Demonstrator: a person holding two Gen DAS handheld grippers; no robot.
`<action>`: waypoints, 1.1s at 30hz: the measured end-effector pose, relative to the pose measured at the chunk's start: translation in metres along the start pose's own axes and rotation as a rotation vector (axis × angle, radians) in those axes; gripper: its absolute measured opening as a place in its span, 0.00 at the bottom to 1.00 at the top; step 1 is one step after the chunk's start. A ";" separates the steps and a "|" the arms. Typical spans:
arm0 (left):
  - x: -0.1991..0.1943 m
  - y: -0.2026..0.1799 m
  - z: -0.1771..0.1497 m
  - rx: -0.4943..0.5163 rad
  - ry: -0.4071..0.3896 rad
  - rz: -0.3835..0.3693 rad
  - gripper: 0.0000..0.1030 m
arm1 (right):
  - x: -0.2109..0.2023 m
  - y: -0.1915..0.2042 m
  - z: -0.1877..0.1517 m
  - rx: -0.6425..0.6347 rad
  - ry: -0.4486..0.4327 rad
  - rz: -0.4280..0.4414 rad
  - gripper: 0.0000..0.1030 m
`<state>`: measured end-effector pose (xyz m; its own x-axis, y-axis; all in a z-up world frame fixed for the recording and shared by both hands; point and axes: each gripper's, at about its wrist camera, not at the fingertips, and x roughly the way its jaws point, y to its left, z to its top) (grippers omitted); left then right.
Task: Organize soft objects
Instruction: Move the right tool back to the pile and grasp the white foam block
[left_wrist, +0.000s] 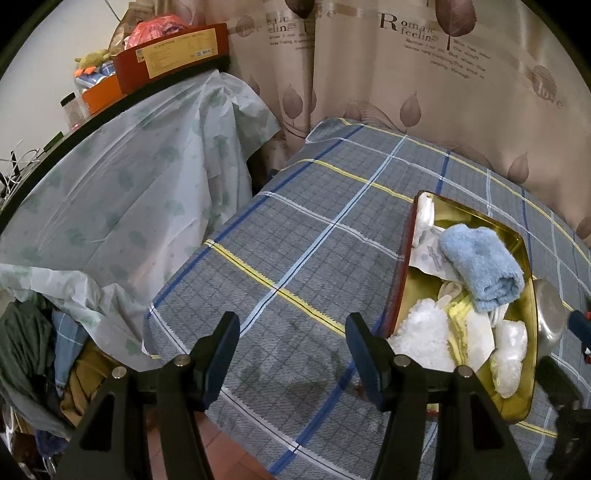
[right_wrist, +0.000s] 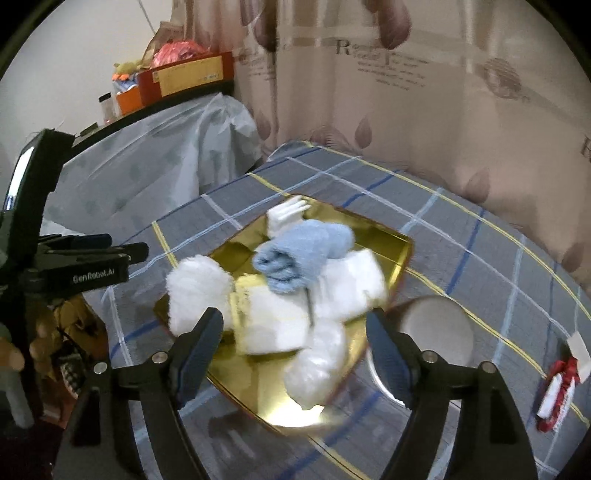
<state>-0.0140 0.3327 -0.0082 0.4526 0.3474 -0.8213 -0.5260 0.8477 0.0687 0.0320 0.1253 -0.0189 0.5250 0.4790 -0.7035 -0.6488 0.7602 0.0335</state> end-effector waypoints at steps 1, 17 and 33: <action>0.000 0.000 0.000 -0.001 0.001 0.002 0.59 | -0.004 -0.007 -0.003 0.013 -0.005 -0.008 0.75; -0.009 -0.004 -0.002 0.011 -0.020 0.029 0.59 | -0.072 -0.217 -0.068 0.336 -0.009 -0.360 0.75; -0.029 -0.046 -0.008 0.112 -0.001 0.014 0.59 | -0.060 -0.390 -0.080 0.639 0.093 -0.413 0.85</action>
<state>-0.0087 0.2798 0.0081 0.4463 0.3599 -0.8193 -0.4484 0.8823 0.1434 0.2089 -0.2350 -0.0462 0.5888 0.0839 -0.8039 0.0491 0.9890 0.1392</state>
